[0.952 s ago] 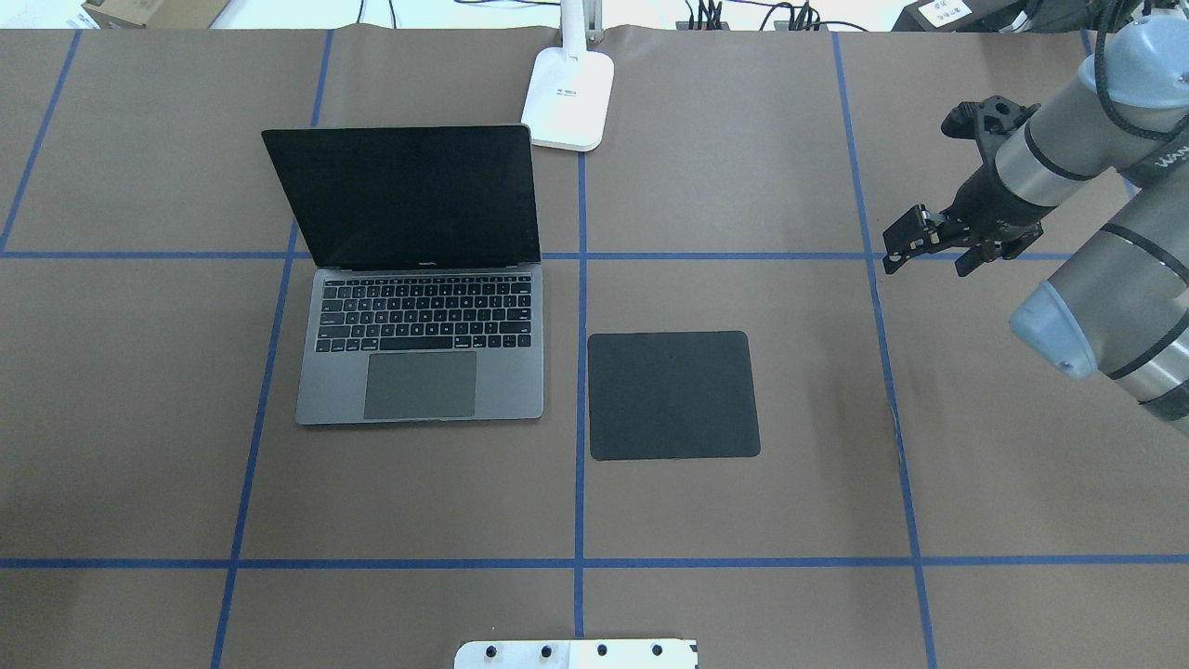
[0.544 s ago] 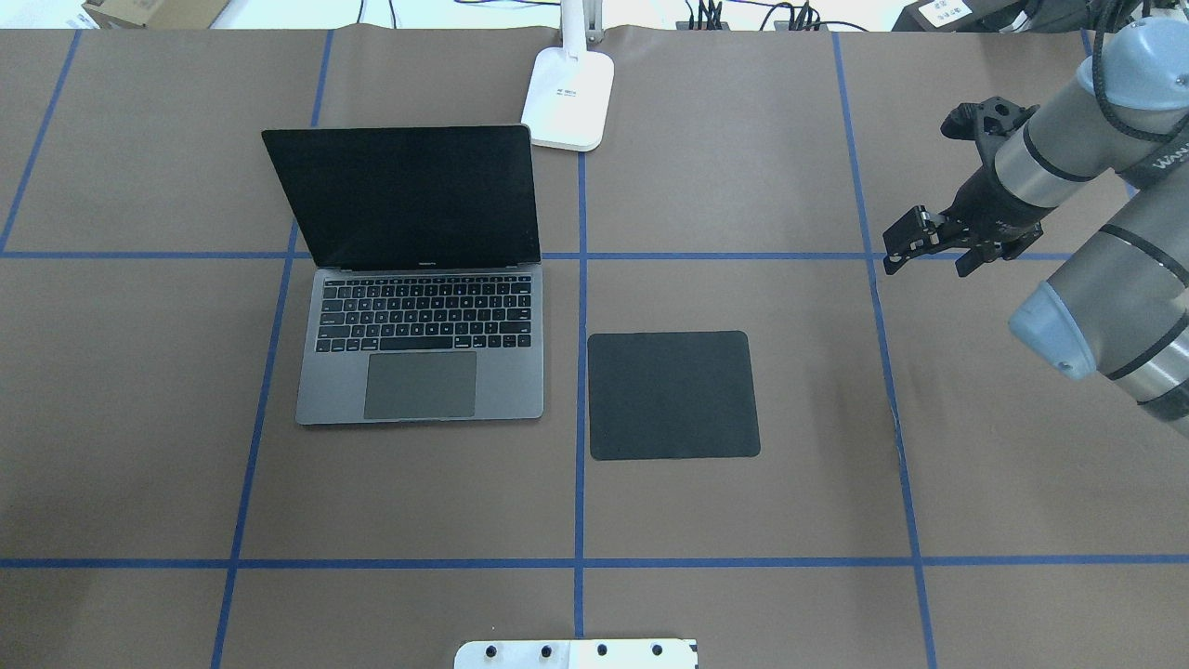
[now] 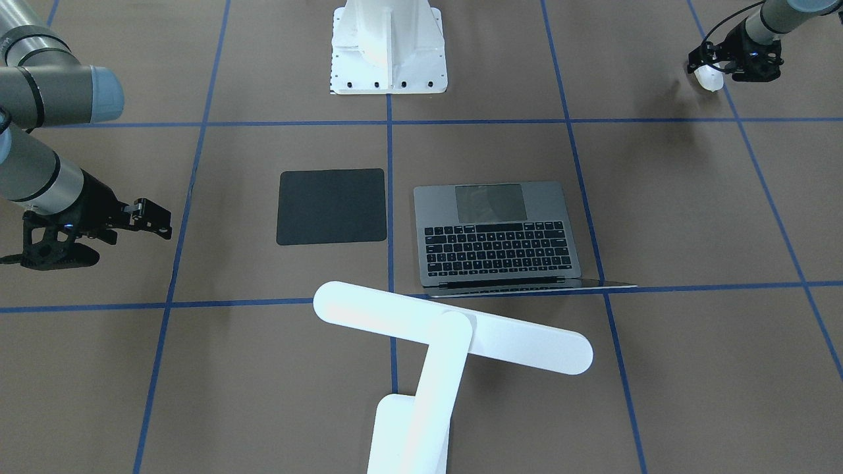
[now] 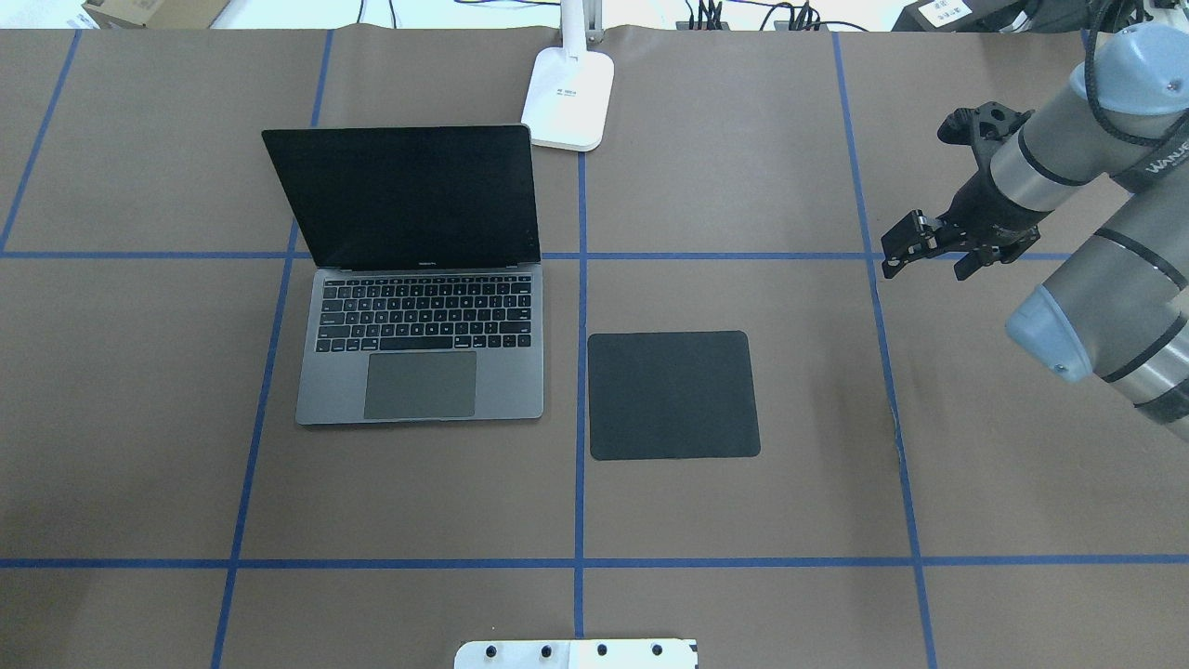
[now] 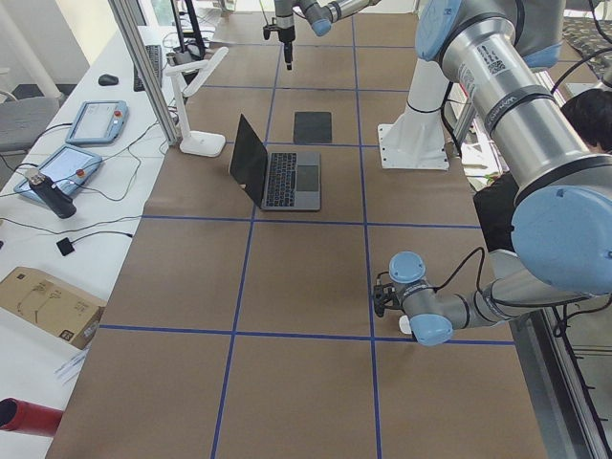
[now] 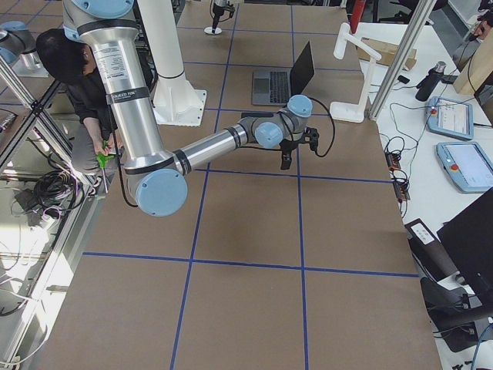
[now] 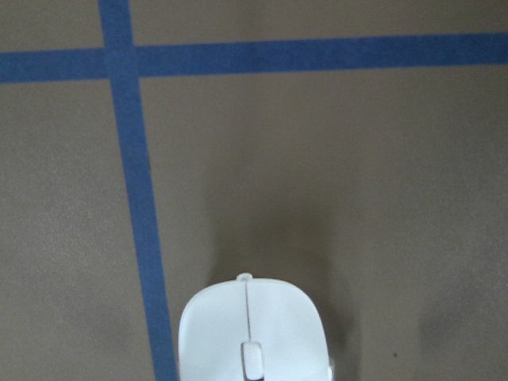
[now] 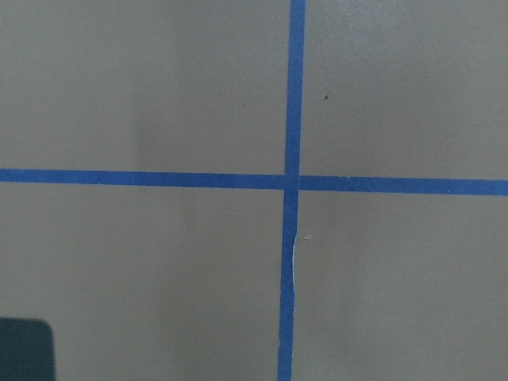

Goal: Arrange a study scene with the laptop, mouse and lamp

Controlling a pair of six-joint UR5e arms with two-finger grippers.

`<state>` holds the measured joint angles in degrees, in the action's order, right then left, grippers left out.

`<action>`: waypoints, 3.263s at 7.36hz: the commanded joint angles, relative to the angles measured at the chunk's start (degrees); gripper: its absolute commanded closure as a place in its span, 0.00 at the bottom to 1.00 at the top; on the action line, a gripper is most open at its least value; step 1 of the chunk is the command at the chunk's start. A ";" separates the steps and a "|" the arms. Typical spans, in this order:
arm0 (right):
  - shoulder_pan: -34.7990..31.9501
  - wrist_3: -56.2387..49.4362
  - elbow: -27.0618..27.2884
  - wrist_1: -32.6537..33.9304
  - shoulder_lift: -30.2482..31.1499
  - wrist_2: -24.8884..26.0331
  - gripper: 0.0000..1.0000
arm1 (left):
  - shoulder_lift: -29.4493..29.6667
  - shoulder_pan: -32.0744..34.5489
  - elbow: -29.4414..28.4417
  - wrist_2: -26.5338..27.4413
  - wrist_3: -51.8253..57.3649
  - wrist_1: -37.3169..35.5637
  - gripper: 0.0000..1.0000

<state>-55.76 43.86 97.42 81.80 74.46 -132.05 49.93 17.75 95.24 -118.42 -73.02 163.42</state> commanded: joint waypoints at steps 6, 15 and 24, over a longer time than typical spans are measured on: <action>0.30 0.00 -0.04 0.02 -0.02 0.91 0.00 | 0.17 -0.70 -0.76 -0.06 -0.02 0.06 0.05; 0.13 0.00 0.49 0.02 0.15 0.83 0.00 | -0.10 0.00 0.55 -0.23 -0.72 0.59 0.55; 0.21 0.09 0.40 -0.07 0.42 0.21 0.00 | 24.87 5.97 27.87 -5.86 -16.01 -44.38 0.55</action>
<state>-55.57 43.93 97.91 81.81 74.71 -131.86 65.61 21.70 119.20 -124.17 -88.95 133.81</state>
